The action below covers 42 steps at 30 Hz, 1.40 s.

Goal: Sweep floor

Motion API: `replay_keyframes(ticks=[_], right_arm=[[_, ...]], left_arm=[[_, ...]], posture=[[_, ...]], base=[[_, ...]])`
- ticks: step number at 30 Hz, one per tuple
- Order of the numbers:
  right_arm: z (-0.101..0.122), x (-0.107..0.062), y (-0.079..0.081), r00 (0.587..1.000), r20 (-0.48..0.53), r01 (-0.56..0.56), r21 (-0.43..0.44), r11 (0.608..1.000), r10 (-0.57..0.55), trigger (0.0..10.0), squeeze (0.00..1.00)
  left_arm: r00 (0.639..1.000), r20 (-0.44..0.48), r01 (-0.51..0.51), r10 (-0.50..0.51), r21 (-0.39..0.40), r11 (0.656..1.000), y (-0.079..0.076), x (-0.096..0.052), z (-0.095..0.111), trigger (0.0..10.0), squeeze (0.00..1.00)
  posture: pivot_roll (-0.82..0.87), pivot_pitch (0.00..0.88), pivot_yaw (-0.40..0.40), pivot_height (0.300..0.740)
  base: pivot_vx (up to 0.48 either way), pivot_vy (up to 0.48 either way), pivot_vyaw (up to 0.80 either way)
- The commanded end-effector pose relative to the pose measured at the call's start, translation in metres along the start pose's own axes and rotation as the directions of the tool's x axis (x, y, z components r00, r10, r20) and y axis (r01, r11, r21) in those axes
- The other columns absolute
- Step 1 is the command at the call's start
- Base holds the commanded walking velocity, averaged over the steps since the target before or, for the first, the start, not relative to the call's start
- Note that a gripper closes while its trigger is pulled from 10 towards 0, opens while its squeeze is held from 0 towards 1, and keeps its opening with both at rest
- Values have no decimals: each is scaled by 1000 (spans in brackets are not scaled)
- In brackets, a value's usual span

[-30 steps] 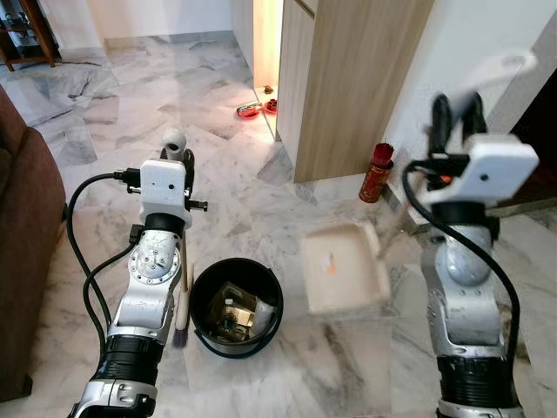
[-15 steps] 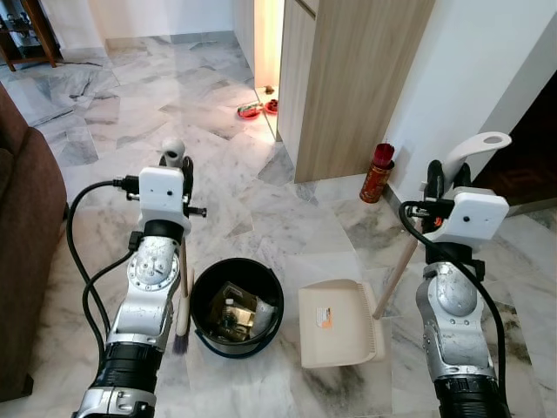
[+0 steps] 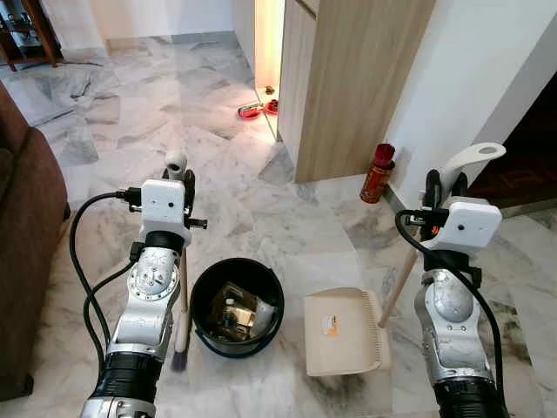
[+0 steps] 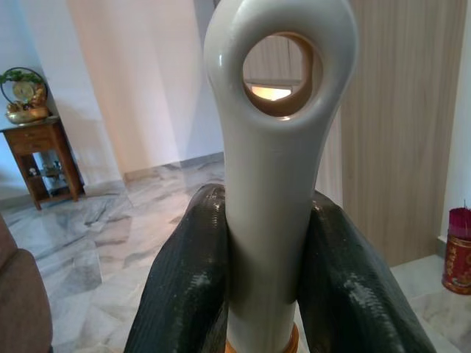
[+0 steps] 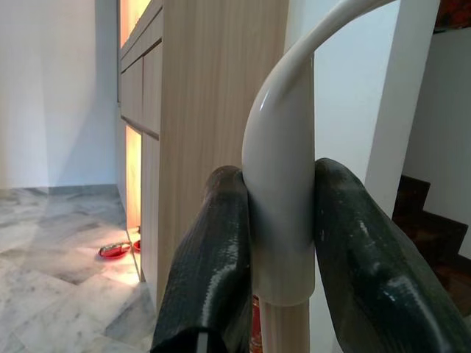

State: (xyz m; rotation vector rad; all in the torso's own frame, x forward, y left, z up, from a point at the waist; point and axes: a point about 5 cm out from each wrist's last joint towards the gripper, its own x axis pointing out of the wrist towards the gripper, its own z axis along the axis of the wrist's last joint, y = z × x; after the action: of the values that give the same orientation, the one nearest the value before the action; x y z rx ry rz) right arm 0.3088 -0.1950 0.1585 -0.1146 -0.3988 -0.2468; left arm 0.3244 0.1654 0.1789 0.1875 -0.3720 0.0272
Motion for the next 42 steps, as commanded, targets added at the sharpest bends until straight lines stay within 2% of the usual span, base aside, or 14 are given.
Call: replay_keyframes(ticks=[1, 13, 26, 42], right_arm=[[8, 5, -1, 999, 54, 1, -6, 1000, -1, 10000, 0], [7, 3, -2, 998, 56, 10, 6, 1000, -10, 10000, 0], [6, 1, 4, 999, 54, -5, 19, 1000, 4, 10000, 0], [7, 4, 2, 999, 54, 2, 25, 1000, -3, 10000, 0]], left_arm=[[998, 61, 10, -8, -30, 999, -4, 4, 13, 10000, 0], [997, 78, 31, -29, -28, 999, -9, 4, 17, 10000, 0], [995, 86, 43, -41, -28, 999, -10, 4, 17, 10000, 0], [997, 73, 37, -35, -33, 999, -11, 6, 15, 10000, 0]], posture=[[120, 105, -51, 740], [118, 89, -48, 740], [112, 46, -42, 740], [105, 73, -47, 740]], base=[[0, 0, 0], [-293, 0, 0], [-321, 0, 0], [-241, 0, 0]])
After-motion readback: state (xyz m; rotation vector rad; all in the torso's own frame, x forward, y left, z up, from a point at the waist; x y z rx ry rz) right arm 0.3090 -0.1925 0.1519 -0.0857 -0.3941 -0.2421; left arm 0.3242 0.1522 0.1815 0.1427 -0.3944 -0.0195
